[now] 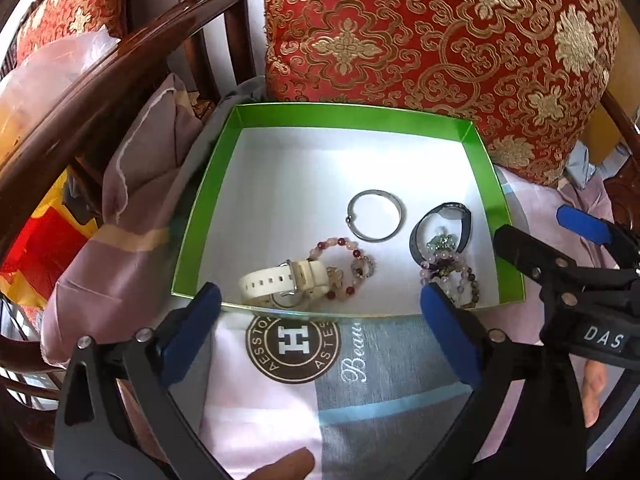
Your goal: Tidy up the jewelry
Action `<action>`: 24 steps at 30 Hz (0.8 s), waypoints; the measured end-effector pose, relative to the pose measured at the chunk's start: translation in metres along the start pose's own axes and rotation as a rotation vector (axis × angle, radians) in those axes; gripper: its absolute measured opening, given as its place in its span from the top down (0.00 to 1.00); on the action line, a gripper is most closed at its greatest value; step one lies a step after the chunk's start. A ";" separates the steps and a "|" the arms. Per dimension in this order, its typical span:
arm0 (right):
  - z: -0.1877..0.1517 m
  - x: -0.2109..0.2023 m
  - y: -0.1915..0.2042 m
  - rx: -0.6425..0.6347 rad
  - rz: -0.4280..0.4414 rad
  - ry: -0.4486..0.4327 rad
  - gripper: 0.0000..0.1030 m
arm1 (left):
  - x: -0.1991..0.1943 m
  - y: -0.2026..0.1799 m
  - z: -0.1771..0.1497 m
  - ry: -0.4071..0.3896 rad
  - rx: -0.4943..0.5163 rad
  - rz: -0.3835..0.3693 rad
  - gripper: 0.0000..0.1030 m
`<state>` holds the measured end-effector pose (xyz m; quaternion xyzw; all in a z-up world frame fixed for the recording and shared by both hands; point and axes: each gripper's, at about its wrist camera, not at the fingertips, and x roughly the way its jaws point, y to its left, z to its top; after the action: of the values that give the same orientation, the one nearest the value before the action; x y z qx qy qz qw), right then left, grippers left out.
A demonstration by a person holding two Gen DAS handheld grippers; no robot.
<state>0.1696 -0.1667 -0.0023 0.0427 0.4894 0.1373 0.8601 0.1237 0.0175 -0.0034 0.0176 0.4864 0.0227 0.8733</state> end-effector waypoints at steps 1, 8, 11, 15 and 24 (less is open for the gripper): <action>0.000 0.001 0.000 -0.004 0.000 0.003 0.01 | -0.001 -0.002 -0.001 -0.003 0.014 0.016 0.02; -0.001 -0.002 0.007 -0.031 0.009 0.002 0.01 | -0.004 -0.007 -0.003 -0.014 0.031 -0.018 0.02; 0.000 -0.006 0.009 -0.040 0.008 -0.009 0.01 | -0.002 -0.010 -0.006 -0.007 0.039 -0.016 0.02; -0.001 -0.008 0.010 -0.044 0.001 -0.016 0.01 | -0.001 -0.010 -0.006 -0.001 0.032 -0.022 0.02; -0.002 -0.009 0.011 -0.041 0.007 -0.013 0.01 | 0.000 -0.010 -0.006 0.016 0.022 -0.031 0.02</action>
<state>0.1609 -0.1586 0.0067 0.0279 0.4807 0.1498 0.8636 0.1190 0.0074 -0.0071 0.0194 0.4937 0.0041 0.8694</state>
